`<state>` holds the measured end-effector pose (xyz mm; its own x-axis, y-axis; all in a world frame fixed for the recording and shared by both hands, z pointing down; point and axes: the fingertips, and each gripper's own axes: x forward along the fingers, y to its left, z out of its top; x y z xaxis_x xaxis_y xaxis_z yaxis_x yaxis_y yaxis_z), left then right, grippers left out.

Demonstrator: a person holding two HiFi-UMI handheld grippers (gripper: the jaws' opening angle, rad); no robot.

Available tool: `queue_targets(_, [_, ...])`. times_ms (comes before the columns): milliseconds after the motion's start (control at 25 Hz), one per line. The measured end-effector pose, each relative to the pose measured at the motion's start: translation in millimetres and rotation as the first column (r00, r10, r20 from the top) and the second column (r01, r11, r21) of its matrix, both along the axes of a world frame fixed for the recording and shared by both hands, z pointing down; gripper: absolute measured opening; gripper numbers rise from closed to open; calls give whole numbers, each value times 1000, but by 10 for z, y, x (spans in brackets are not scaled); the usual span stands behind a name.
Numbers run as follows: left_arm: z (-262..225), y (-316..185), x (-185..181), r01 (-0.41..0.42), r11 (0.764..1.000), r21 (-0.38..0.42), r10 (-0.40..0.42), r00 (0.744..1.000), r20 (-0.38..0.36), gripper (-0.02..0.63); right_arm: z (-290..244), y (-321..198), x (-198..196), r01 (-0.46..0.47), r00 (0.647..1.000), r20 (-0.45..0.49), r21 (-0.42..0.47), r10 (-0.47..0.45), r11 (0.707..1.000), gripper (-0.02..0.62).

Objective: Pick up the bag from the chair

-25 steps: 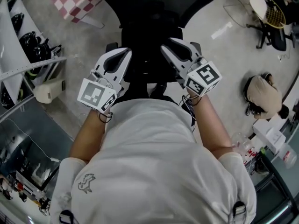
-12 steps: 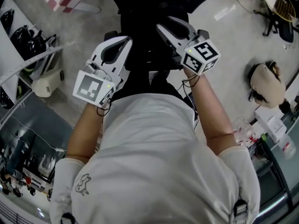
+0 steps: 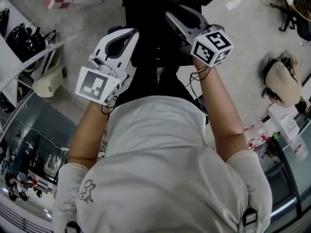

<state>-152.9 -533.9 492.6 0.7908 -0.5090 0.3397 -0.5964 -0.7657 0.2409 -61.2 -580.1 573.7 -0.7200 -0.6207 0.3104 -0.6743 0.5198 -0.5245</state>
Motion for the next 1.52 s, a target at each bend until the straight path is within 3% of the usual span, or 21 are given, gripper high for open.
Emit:
queue_targets(480, [156, -153, 62, -9, 1000, -20, 9, 1000, 7, 11, -19, -382, -107, -66, 977, 203, -34, 71, 997, 152])
queue_targets(1000, [286, -151, 27, -3, 999, -39, 3, 1000, 2, 11, -99, -685, -232, -98, 963, 252, -13, 98, 995, 147])
queue_targets(1160, [291, -148, 12, -3, 999, -46, 4, 1000, 6, 11, -143, -708, -204, -112, 965, 241, 15, 105, 994, 51])
queue_targets(1520, [231, -105, 72, -11, 999, -46, 11, 1000, 11, 11, -253, -535, -204, -50, 967, 250, 25, 42, 998, 35])
